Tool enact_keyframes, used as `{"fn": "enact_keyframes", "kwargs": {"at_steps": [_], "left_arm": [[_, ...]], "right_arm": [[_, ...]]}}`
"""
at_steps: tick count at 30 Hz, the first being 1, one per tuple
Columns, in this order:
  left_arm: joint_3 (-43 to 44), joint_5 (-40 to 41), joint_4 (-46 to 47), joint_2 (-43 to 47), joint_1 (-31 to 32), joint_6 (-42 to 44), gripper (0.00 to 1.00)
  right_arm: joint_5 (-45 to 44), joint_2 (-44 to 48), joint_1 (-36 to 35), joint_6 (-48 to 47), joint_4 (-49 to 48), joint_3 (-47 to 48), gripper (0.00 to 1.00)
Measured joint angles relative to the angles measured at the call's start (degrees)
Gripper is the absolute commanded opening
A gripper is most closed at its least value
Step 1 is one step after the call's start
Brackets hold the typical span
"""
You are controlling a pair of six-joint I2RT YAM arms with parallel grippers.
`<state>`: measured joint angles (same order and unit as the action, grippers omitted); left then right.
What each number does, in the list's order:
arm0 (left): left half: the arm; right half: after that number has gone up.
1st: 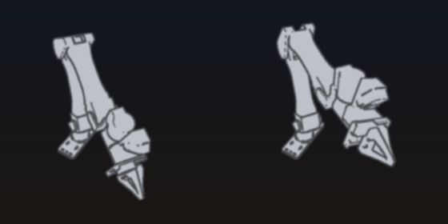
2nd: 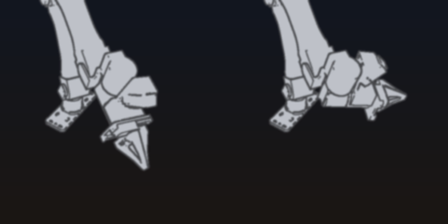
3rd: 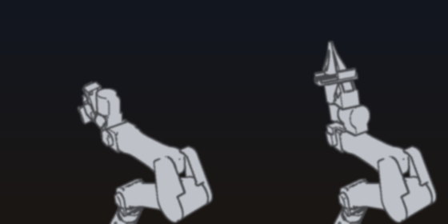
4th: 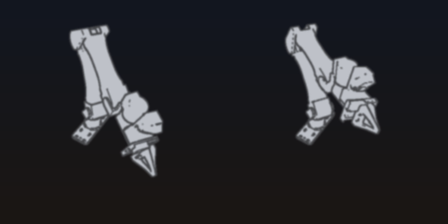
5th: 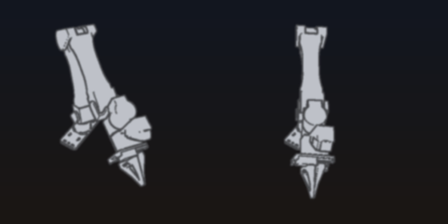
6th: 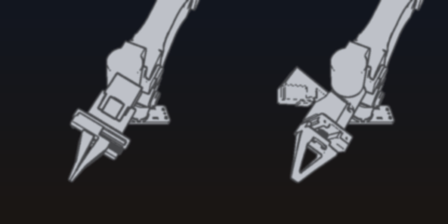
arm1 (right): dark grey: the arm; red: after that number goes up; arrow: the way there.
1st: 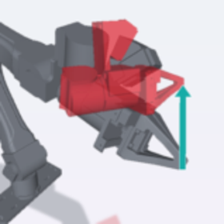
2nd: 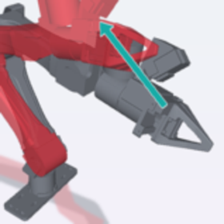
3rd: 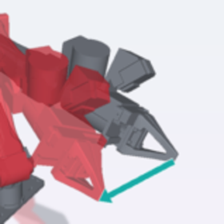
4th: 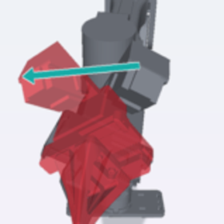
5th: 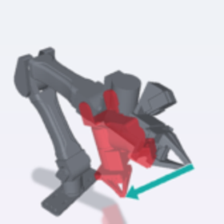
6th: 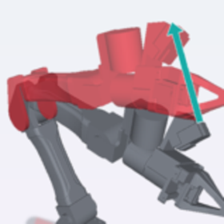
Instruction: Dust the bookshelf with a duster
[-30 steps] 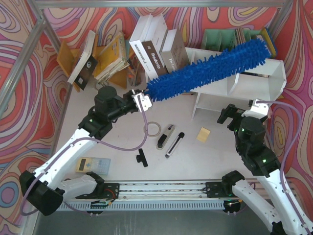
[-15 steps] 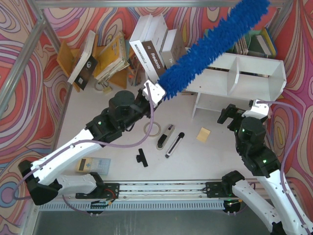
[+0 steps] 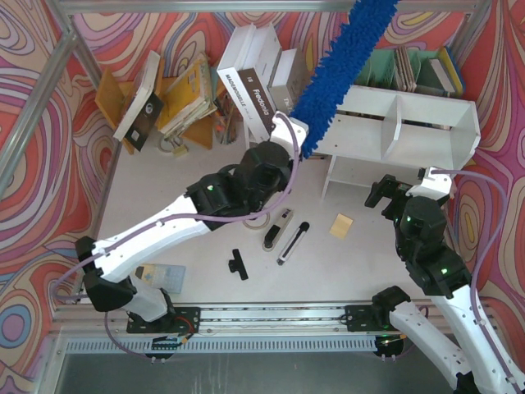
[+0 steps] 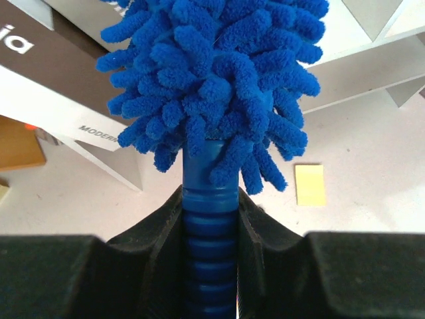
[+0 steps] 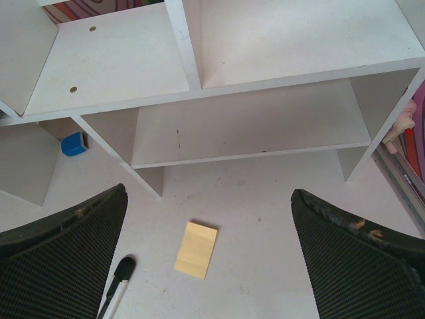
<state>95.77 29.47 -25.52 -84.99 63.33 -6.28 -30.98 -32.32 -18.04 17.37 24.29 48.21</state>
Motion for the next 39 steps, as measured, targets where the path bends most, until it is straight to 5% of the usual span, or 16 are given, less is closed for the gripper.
{"fn": "enact_keyframes", "kwargs": {"at_steps": [12,20,39], "left_arm": [[19.7,13.7,-14.2,-15.7,3.7,-11.2,0.0],[36.0,15.5,-28.2,-26.4,4.3,-19.5,0.0],[42.1,9.7,-37.6,-30.4,6.2,-25.9,0.0]], "right_arm": [[0.0,0.5,0.0,0.0,0.0,0.0,0.99],[0.0,0.6,0.0,0.0,0.0,0.0,0.99],[0.0,0.9,0.0,0.0,0.0,0.0,0.99]]}}
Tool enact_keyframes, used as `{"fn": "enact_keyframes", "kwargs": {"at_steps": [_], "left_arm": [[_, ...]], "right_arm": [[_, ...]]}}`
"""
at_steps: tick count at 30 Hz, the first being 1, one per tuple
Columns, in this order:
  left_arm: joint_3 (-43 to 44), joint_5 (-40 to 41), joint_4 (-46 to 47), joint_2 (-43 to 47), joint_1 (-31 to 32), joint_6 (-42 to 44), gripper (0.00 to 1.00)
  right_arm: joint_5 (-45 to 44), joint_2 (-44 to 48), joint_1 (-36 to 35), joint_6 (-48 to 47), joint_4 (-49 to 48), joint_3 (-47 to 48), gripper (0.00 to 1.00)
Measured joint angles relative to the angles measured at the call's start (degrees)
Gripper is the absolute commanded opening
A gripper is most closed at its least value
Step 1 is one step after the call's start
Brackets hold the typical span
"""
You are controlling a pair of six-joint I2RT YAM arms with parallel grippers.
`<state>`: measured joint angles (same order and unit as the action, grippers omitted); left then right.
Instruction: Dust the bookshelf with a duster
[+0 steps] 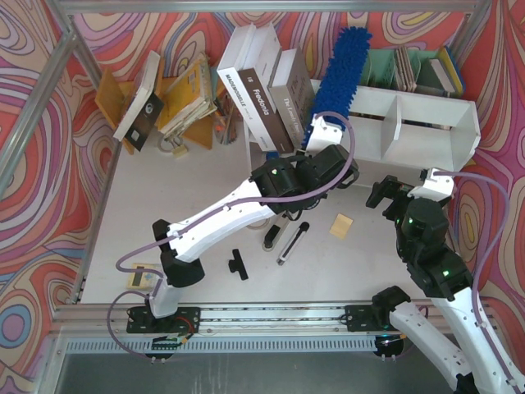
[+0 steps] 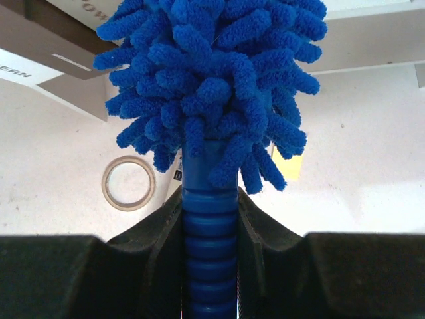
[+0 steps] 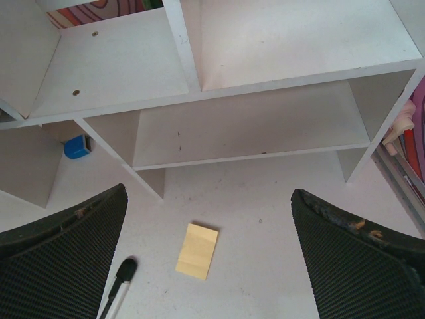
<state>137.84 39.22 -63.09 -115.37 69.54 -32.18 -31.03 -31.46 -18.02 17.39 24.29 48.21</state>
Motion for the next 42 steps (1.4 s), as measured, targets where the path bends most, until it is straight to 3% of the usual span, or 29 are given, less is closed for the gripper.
{"fn": "enact_keyframes", "kwargs": {"at_steps": [6,13,19,27,32,42], "left_arm": [[0.5,-2.4,0.5,-1.3,1.7,1.9,0.0],[0.1,-4.2,5.7,-1.3,7.7,10.7,0.0],[-8.0,-3.3,13.3,2.6,11.5,16.5,0.0],[-18.7,2.5,19.1,12.5,10.3,18.4,0.0],[-18.7,5.2,18.8,14.4,8.1,16.4,0.0],[-14.8,4.0,9.3,10.8,0.9,9.4,0.0]], "right_arm": [[-0.3,0.0,0.0,0.0,0.0,0.0,0.99],[-0.9,0.2,0.0,0.0,0.0,0.0,0.99],[-1.5,0.7,0.0,0.0,0.0,0.0,0.99],[-1.5,0.7,0.0,0.0,0.0,0.0,0.99],[-1.5,0.8,0.0,0.0,0.0,0.0,0.99],[-1.5,1.8,0.0,0.3,0.0,0.0,0.99]]}}
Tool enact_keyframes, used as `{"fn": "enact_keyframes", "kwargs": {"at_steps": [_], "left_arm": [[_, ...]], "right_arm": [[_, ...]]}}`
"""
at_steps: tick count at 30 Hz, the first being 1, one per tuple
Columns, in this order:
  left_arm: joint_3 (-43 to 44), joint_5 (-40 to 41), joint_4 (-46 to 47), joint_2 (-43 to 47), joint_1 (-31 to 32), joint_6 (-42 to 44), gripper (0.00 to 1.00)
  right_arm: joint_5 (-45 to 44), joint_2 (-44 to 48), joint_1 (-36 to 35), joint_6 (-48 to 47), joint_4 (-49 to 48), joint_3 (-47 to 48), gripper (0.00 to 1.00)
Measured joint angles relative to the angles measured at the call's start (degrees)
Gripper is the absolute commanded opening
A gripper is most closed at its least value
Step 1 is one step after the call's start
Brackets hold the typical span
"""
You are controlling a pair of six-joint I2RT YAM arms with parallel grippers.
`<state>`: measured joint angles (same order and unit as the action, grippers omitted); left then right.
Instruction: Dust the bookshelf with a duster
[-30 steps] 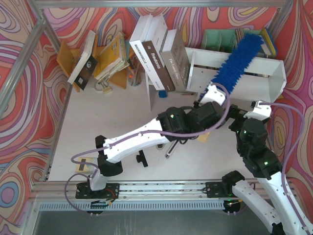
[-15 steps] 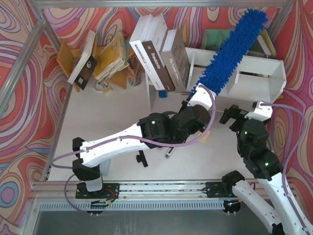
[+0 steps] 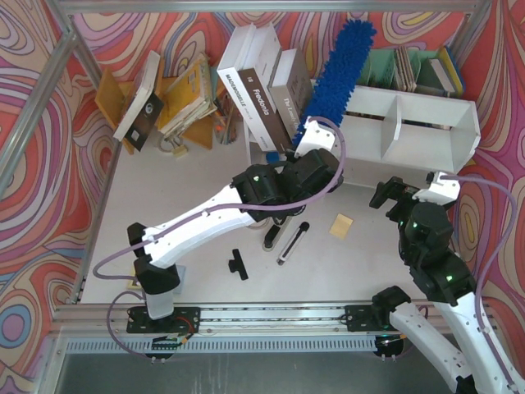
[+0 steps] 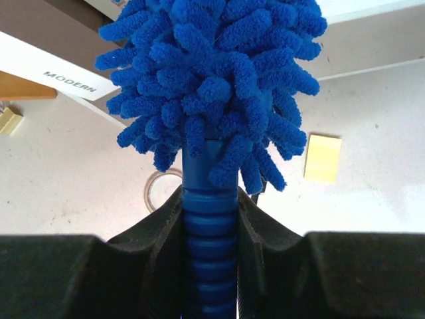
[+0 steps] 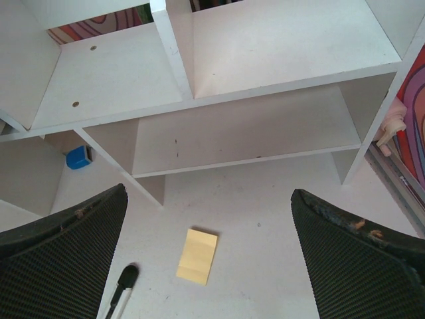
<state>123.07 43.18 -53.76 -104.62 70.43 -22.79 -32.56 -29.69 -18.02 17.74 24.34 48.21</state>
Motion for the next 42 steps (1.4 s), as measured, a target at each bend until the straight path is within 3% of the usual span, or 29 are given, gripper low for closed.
{"fn": "enact_keyframes", "kwargs": {"at_steps": [7,17,31,42], "left_arm": [[4.1,-5.0,-3.4,-4.7,0.0,-0.6,0.0],[7.2,-11.8,-2.9,-8.1,0.9,0.6,0.0],[7.4,-14.8,1.6,-8.1,6.4,8.3,0.0],[-7.8,-9.3,7.8,1.8,4.5,7.6,0.0]], "right_arm": [[0.7,3.2,0.0,0.0,-0.5,-0.4,0.99],[0.2,16.8,0.0,-1.4,-6.6,-4.7,0.99],[-6.9,19.3,0.0,-0.1,-8.6,-5.8,0.99],[-8.1,19.3,0.0,0.5,-8.7,-5.9,0.99]]}}
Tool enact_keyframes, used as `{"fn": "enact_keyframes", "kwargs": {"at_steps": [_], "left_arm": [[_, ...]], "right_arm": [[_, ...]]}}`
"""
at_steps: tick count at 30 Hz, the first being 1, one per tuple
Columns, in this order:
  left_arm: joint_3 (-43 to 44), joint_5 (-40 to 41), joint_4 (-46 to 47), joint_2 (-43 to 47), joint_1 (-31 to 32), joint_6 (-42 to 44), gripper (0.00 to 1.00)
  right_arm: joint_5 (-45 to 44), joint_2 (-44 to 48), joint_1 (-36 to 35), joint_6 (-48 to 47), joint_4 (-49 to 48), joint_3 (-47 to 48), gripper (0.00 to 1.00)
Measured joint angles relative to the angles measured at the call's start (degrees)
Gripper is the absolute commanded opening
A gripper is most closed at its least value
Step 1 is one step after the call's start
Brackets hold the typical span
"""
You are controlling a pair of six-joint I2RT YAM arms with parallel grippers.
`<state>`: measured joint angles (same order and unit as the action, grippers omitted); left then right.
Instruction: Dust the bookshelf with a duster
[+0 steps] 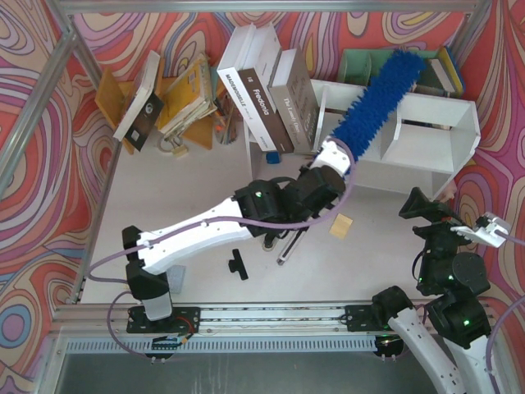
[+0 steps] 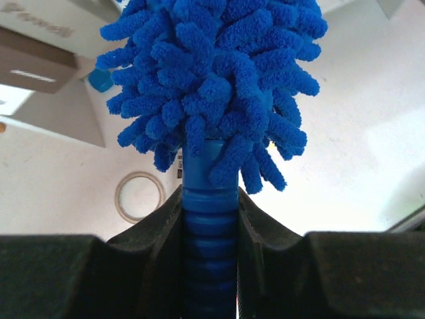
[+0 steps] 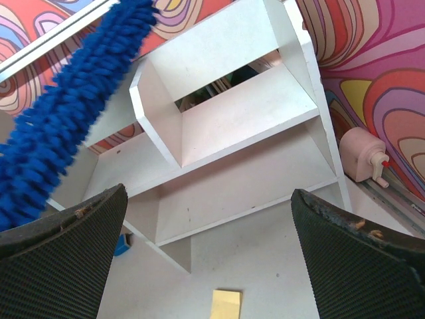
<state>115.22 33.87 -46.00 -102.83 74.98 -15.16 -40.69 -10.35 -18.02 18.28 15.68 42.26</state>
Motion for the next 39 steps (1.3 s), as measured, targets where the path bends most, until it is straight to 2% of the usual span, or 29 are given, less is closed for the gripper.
{"fn": "enact_keyframes", "kwargs": {"at_steps": [5,9,19,24,27,32,39], "left_arm": [[-0.1,1.6,0.1,2.3,-3.0,-2.0,0.0],[3.7,-0.1,-1.6,0.4,-3.3,-3.1,0.0],[14.2,-6.5,-5.0,-9.6,-0.2,-3.2,0.0],[16.3,-7.6,-4.7,-11.0,2.0,-1.1,0.0],[15.5,-10.3,-2.8,-10.7,3.5,1.2,0.0],[7.1,-14.9,3.0,-7.3,4.7,4.0,0.0],[3.8,-11.2,5.0,-3.4,4.5,5.2,0.0]], "right_arm": [[0.0,-0.4,0.0,0.2,0.0,0.0,0.99],[0.0,-0.4,0.0,0.2,0.0,0.0,0.99],[-1.3,-0.9,0.0,1.3,0.4,0.0,0.99],[-1.9,-1.0,0.0,1.3,0.5,0.0,0.98],[-2.4,-1.0,0.0,1.7,0.9,0.0,0.99],[-3.0,-1.0,0.0,1.9,0.9,0.0,0.99],[-3.2,-1.0,0.0,2.3,0.9,0.0,0.99]]}}
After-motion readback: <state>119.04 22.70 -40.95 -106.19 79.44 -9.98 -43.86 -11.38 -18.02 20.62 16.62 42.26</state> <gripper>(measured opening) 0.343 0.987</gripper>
